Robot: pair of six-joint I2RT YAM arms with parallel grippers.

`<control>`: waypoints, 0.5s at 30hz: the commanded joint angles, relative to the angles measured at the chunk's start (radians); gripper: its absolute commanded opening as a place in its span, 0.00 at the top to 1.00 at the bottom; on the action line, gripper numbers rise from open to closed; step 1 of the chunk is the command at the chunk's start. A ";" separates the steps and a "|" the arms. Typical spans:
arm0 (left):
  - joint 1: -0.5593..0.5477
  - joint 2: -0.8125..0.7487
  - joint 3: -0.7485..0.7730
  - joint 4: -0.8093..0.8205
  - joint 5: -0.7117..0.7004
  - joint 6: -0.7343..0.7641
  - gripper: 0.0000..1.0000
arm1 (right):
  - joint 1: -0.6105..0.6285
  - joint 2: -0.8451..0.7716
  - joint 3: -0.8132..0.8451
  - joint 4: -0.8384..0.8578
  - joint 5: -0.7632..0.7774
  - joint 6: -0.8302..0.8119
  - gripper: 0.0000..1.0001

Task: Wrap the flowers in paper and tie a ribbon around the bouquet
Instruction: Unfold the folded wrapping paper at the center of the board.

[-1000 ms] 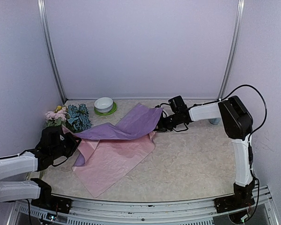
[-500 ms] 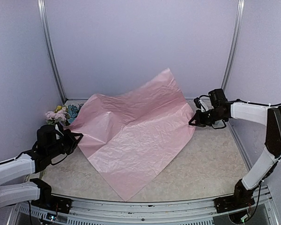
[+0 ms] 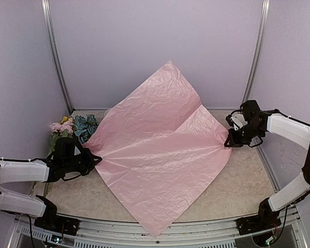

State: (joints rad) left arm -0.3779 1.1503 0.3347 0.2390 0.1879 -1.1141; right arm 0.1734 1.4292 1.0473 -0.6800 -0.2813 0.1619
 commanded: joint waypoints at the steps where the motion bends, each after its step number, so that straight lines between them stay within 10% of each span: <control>1: -0.003 0.086 0.031 -0.010 0.016 0.047 0.91 | -0.014 0.038 0.023 -0.081 0.152 -0.012 1.00; 8: 0.000 0.201 0.115 -0.095 -0.043 0.165 0.66 | -0.014 0.133 0.042 -0.038 0.207 0.003 0.99; 15: -0.017 0.261 0.214 -0.246 -0.125 0.283 0.51 | -0.015 0.191 0.066 -0.017 0.327 0.027 0.58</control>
State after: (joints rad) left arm -0.3790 1.3918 0.4984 0.1066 0.1204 -0.9253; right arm 0.1707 1.6169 1.0794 -0.7136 -0.0723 0.1719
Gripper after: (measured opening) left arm 0.463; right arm 0.295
